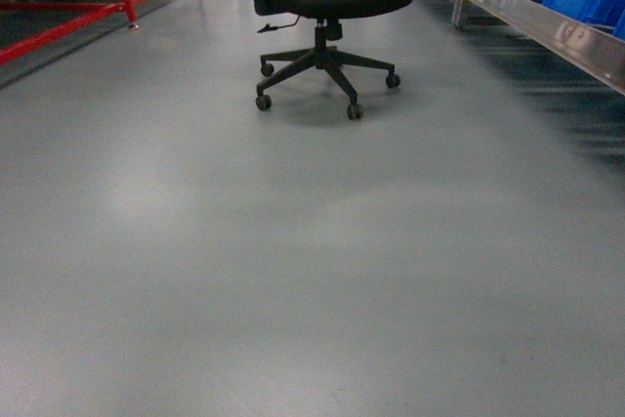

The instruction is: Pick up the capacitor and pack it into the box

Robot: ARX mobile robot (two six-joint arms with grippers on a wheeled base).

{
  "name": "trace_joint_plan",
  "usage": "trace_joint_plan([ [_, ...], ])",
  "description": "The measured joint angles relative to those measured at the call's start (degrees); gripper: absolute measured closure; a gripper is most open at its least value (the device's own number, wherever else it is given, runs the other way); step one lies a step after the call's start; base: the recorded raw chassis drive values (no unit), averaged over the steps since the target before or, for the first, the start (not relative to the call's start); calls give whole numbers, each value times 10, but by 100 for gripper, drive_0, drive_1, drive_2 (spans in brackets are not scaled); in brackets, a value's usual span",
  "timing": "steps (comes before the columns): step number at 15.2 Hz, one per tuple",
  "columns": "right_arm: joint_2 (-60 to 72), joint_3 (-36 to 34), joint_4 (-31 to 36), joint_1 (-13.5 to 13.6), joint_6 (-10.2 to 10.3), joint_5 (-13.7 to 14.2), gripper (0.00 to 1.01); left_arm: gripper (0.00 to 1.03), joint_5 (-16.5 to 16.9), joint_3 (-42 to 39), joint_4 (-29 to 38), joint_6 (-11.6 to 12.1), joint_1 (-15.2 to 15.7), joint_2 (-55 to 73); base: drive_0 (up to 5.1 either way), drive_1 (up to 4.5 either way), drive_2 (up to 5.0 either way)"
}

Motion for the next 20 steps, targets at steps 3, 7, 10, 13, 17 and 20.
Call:
trace_joint_plan([
  [3, 0, 0, -1, 0, 0, 0, 3, 59, 0, 0, -1, 0, 0, 0, -501, 245, 245],
  [7, 0, 0, 0, 0, 0, 0, 3, 59, 0, 0, -1, 0, 0, 0, -506, 240, 240],
  [10, 0, 0, -2, 0, 0, 0, 3, 59, 0, 0, -1, 0, 0, 0, -506, 239, 239],
  [13, 0, 0, -3, 0, 0, 0, 3, 59, 0, 0, -1, 0, 0, 0, -503, 242, 242],
  [17, 0, 0, -3, 0, 0, 0, 3, 59, 0, 0, -2, 0, 0, 0, -499, 246, 246],
  [20, 0, 0, -2, 0, 0, 0, 3, 59, 0, 0, -2, 0, 0, 0, -486, 256, 256],
])
